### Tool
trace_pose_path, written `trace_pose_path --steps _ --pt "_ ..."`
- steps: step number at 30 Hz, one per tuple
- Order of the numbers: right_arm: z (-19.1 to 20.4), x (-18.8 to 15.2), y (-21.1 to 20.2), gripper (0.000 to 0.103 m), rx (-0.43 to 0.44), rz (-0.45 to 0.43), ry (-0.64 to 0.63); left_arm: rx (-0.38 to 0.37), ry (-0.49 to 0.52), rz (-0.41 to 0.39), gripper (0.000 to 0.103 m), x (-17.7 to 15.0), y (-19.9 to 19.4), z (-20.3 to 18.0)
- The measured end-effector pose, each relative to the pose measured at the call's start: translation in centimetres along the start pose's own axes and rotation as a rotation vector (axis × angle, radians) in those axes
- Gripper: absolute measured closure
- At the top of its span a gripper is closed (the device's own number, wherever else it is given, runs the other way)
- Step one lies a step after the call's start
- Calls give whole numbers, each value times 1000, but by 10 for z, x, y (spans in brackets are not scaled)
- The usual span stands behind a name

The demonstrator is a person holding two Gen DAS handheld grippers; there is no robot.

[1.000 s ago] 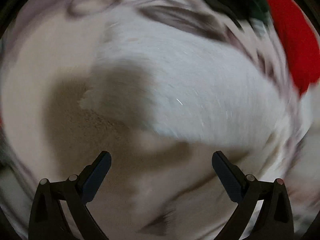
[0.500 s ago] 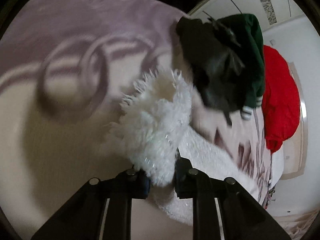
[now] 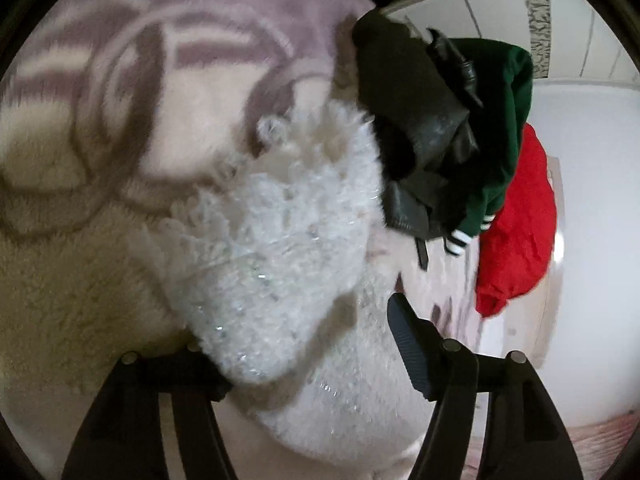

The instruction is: Fold large clothes

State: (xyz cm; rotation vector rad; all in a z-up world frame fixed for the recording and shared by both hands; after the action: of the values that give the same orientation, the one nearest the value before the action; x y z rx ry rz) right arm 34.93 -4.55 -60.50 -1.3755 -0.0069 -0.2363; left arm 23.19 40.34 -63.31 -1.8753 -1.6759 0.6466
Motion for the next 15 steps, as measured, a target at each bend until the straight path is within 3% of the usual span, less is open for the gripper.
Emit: trace_pose_path --steps 1,2,3,5,8,11,15 --pt "2 2 -1 26 -50 -8 -25 11 32 -24 54 -1 -1 -7" --pt "3 5 -4 26 -113 -20 -57 50 92 -52 86 -3 -2 -20" --pt "3 6 -6 25 -170 -30 -80 72 141 -68 90 -3 -3 -30" --pt "1 12 -10 23 -304 -59 -135 96 240 -123 91 -9 -15 -57" --pt "-5 18 -9 23 -404 -76 -185 142 400 -206 91 -23 -36 -99" --pt "-16 21 -2 23 -414 -32 -214 189 556 -272 91 -47 -66 -138" --pt "-28 24 -3 23 -372 -31 -217 203 735 -285 91 -99 -81 -193"
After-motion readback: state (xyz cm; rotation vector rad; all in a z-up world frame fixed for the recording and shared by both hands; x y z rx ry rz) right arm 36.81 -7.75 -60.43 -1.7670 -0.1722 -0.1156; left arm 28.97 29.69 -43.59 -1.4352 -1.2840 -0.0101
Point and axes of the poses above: each gripper's, at about its wrist camera, not at the fingertips, and y roughly the way its jaws point, z to its left, x to its top, the point moved 4 cm from there along y, roughly the way its jaws point, and after that the axes turned 4 degrees about -y, right-handed, at the moved point
